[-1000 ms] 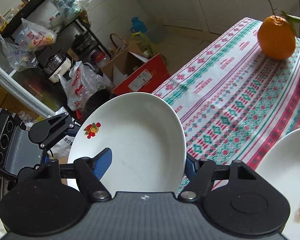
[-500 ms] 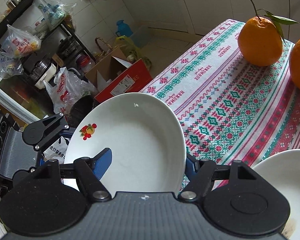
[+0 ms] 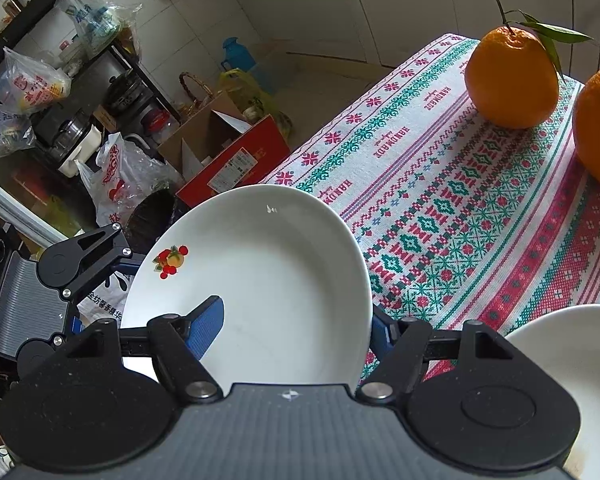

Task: Organize plates and bowls

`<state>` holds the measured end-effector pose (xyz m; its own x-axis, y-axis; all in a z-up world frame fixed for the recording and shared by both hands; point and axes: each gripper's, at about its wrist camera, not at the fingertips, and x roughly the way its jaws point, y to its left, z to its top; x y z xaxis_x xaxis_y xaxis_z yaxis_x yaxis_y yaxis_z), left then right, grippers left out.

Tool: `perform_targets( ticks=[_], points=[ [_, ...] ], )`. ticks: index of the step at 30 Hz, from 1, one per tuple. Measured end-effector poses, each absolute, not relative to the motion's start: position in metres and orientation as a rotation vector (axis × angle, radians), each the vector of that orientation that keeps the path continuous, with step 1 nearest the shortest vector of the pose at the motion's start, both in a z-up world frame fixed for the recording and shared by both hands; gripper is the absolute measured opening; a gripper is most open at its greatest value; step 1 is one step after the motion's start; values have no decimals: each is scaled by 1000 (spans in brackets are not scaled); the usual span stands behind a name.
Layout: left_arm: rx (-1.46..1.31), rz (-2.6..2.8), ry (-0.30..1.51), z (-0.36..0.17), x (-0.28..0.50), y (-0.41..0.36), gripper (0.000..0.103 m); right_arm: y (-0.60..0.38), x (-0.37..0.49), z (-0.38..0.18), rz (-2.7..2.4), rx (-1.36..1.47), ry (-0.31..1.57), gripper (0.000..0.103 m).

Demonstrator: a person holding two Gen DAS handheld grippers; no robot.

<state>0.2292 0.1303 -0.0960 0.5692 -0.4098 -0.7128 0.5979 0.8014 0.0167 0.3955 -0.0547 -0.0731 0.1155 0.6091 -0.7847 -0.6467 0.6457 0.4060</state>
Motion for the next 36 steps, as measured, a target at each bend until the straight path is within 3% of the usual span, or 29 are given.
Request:
perform_targets(
  ticks=[5,12,19,36],
  points=[
    [264,-602,757,-96,231,132,102,-53,394,-73,916,-56,1124,79],
    [256,-586,747,-95,224,134,102,-49,388,-68,921,-82,1105,92],
    [225,-543,758,-89,202,146,102,-62,372,-48,881,-98,1061,97],
    [173,-612,623,-45,106,97,102,-129,230,8,754,-98,927,101]
  ],
)
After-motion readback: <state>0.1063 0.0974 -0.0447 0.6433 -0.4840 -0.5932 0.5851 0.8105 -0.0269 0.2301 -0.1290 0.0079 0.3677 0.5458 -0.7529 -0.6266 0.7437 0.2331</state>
